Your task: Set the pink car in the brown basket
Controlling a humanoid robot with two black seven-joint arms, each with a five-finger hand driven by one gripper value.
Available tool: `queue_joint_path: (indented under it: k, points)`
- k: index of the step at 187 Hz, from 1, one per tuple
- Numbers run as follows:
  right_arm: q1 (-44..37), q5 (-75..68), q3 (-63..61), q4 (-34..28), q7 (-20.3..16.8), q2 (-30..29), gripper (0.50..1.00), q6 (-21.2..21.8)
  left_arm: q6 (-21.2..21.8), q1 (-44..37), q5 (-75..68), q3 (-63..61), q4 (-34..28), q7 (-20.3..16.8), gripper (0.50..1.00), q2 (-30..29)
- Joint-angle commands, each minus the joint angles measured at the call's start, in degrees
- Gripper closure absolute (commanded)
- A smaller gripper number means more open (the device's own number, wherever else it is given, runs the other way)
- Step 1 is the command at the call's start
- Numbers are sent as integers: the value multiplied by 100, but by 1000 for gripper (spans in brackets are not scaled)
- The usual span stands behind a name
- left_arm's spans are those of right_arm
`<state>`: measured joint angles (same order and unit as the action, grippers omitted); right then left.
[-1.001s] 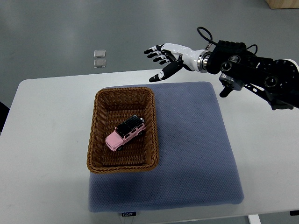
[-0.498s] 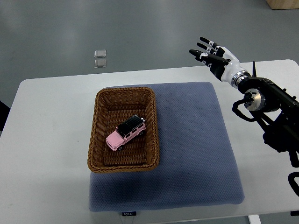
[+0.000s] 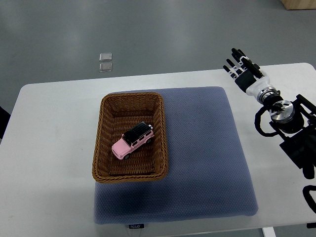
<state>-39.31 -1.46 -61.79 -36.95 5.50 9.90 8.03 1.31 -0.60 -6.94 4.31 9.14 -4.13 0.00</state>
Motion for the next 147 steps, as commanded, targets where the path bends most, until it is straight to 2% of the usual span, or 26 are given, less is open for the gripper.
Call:
queue_joint_path:
  k: [1, 31, 87, 116, 147]
  points:
    - [-15, 66, 53, 206, 153, 82, 595, 366, 1, 7, 0, 0, 0, 0, 500, 0]
    - [-59, 620, 53, 285, 188, 109, 595, 393, 1, -1, 0, 0, 0, 0, 500, 0]
    - [-165, 1394, 62, 329, 232, 47, 593, 182, 1, -1, 0, -9, 0, 0, 500, 0]
    - [-156, 1394, 45, 329, 706, 38, 593, 147, 1, 7, 0, 0, 0, 0, 500, 0]
    - [-147, 1394, 71, 320, 821, 21, 593, 103, 1, -1, 0, 0, 0, 0, 500, 0]
